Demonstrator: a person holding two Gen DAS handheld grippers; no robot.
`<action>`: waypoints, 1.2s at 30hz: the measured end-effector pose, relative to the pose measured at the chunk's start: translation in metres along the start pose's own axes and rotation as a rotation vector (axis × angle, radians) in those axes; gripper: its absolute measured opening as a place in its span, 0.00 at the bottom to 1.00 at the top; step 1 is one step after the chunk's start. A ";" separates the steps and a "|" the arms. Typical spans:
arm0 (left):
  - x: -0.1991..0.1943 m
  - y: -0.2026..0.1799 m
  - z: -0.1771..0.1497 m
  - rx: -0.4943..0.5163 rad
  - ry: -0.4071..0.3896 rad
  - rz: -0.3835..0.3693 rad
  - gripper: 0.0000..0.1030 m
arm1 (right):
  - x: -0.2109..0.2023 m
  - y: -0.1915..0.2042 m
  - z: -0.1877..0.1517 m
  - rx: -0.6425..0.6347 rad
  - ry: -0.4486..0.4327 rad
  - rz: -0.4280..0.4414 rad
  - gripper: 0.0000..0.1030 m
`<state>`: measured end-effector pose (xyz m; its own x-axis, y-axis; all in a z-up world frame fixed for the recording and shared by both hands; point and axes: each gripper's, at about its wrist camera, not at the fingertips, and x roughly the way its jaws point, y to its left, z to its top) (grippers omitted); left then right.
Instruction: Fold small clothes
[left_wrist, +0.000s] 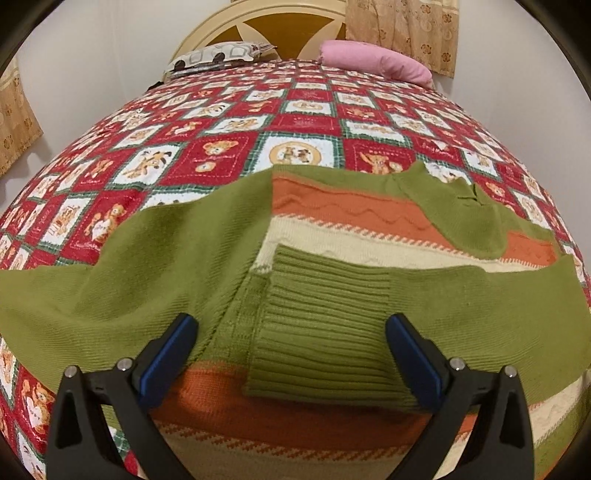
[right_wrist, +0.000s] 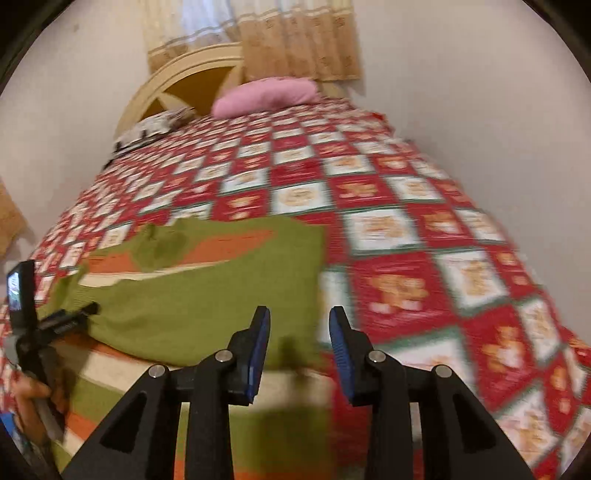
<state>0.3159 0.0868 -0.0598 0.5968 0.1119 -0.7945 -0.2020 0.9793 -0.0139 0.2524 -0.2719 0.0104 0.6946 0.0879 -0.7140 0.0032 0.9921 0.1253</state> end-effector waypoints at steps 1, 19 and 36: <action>-0.001 0.001 0.000 -0.005 0.000 -0.006 1.00 | 0.014 0.007 0.002 -0.002 0.031 0.012 0.33; -0.066 0.058 -0.044 -0.119 -0.070 -0.047 1.00 | 0.015 0.079 -0.074 -0.236 0.065 0.017 0.34; -0.058 0.355 -0.037 -0.783 -0.106 0.197 0.74 | 0.013 0.057 -0.073 -0.098 0.056 0.106 0.34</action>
<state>0.1807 0.4212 -0.0410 0.5561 0.3240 -0.7654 -0.7721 0.5423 -0.3315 0.2088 -0.2079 -0.0418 0.6461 0.1950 -0.7379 -0.1402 0.9807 0.1365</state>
